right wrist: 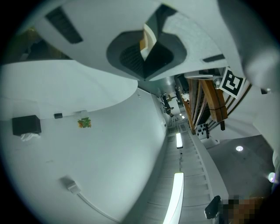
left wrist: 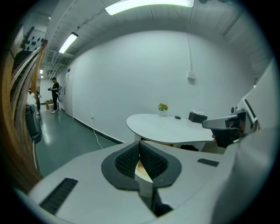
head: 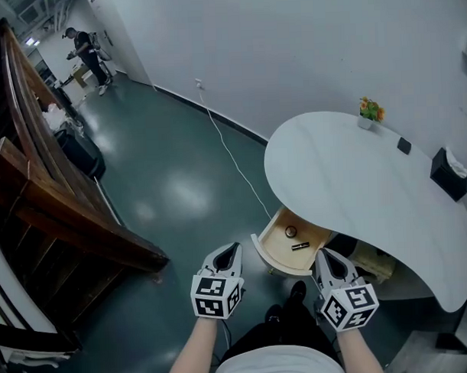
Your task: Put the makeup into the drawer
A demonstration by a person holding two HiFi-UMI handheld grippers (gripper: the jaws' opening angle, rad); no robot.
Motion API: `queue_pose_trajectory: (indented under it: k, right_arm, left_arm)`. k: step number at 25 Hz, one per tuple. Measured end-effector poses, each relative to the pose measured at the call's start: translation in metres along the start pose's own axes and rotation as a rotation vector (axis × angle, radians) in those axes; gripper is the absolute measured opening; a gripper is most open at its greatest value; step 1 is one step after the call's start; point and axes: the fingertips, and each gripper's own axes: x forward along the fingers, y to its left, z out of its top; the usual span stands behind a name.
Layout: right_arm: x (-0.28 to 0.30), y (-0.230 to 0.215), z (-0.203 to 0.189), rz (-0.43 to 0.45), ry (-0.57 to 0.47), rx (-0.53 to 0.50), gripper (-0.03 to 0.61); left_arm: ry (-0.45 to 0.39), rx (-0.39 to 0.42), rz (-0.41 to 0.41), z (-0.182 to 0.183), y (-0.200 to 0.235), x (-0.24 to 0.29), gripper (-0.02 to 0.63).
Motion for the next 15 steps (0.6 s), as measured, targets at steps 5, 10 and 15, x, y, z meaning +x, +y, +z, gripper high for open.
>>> queue_pose_trajectory:
  k: [5,10,15]
  right_arm:
    - [-0.006,0.000,0.000,-0.009,-0.011,-0.010,0.002]
    - [-0.010,-0.001,0.001,-0.017,-0.020,-0.011,0.002]
    - [-0.012,-0.002,0.000,-0.021,-0.022,-0.011,0.002]
  left_arm:
    - [-0.019,-0.017,0.011,0.002,0.000,-0.006,0.003]
    - [-0.032,-0.022,0.018,0.005,0.000,-0.009,0.003]
    - [-0.039,-0.013,0.017,0.006,-0.003,-0.010,0.004]
